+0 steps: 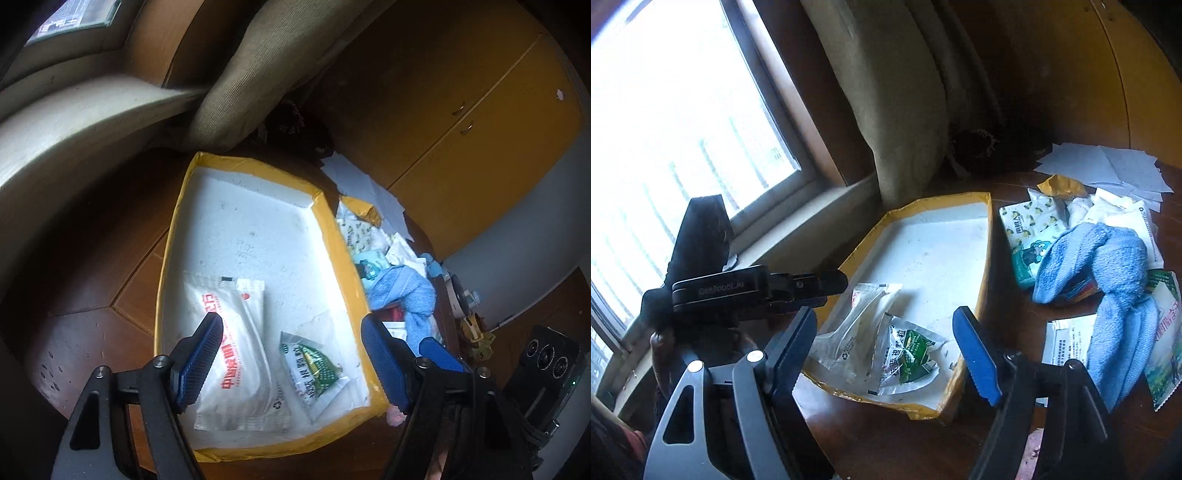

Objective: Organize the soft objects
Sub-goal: 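Grasp the pink plush ball with the left gripper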

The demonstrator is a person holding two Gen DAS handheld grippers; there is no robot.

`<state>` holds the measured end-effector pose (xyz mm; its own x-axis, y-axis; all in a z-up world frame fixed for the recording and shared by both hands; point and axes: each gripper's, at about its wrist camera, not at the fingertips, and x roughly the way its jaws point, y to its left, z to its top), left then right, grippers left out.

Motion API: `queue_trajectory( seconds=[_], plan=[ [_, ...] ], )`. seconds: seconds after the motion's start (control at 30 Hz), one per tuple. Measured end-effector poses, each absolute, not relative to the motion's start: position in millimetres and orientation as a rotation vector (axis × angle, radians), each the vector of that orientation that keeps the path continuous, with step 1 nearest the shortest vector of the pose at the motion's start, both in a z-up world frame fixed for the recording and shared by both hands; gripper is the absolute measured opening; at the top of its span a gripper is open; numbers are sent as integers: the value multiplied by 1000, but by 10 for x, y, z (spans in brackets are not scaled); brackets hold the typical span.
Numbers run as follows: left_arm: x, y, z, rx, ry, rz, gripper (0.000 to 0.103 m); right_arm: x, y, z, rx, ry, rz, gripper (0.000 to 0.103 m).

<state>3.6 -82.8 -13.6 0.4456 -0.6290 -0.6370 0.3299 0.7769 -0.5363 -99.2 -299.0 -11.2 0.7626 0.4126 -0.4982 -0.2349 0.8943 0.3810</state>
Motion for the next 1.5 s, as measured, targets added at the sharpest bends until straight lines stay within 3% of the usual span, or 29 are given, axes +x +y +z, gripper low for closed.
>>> queue_trajectory(
  seconds=[0.33, 0.97, 1.03, 1.1, 1.5],
  plan=[
    [-335, -1468, 122, -252, 856, -779, 80, -1373, -3694, -81, 408, 550, 274, 76],
    [-999, -2813, -504, 285, 1013, -971, 79, -1799, -4696, -519, 621, 593, 67, 76],
    [-1050, -2891, -560, 358, 1000, -949, 73, -1804, -4709, -527, 628, 596, 62, 76],
    [-1078, -2942, -610, 401, 999, -935, 46, -1816, -4706, -523, 621, 600, 53, 76],
    [-989, -2712, -615, 375, 1075, -956, 43, -1677, -4642, -461, 592, 622, 55, 76]
  ],
)
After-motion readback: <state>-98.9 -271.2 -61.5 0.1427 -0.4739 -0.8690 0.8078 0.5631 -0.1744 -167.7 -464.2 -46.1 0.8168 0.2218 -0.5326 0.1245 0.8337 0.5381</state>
